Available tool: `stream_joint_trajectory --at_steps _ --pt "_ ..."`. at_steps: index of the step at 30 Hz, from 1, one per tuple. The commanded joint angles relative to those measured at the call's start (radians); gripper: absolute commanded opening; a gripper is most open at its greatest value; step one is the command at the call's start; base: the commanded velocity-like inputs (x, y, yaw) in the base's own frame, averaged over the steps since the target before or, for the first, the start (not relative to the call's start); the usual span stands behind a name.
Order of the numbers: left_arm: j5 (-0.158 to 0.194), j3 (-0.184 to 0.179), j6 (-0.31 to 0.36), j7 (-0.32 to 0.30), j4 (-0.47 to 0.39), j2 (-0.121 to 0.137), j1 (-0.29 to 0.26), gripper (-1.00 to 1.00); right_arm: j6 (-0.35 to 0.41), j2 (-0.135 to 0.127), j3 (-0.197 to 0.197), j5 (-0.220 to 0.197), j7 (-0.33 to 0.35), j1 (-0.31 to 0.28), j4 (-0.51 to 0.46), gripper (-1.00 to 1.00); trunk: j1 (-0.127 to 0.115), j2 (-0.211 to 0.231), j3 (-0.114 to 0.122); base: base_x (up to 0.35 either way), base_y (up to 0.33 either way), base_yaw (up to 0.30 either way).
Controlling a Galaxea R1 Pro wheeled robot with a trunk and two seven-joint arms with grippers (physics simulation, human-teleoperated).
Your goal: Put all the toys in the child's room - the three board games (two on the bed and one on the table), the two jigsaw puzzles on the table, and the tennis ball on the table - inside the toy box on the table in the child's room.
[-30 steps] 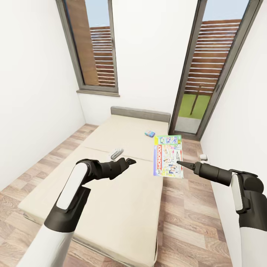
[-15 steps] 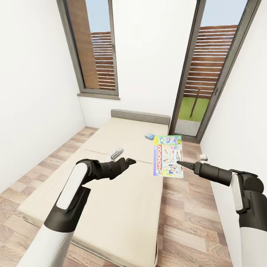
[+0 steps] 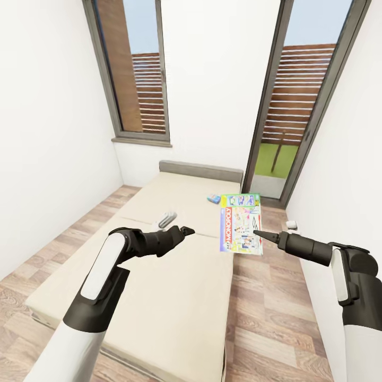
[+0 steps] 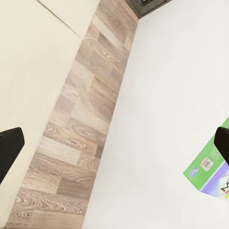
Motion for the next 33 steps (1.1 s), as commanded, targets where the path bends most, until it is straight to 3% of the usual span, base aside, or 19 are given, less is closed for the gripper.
stream_joint_trajectory --at_steps 1,25,31,33 --pt "0.009 0.000 0.001 0.010 -0.001 0.000 -0.001 1.00 0.007 0.000 0.000 -0.004 0.000 -0.001 0.000 -1.00 0.001 -0.002 0.000 0.000 0.000 0.000" --pt "0.007 -0.004 0.002 0.014 -0.001 -0.001 -0.001 1.00 0.007 -0.004 -0.002 -0.006 0.000 -0.001 0.000 -1.00 0.001 -0.002 0.038 0.000 0.000 0.000" --pt "-0.021 -0.015 0.004 0.017 -0.002 -0.004 -0.004 1.00 0.007 -0.004 -0.001 -0.005 0.001 -0.001 0.000 -1.00 0.001 -0.002 0.041 0.000 0.000 0.000" --pt "-0.056 -0.017 0.004 0.013 -0.001 -0.003 0.005 1.00 0.007 -0.005 -0.001 -0.004 0.000 -0.001 0.006 -1.00 0.001 -0.002 0.042 0.000 0.000 0.000"
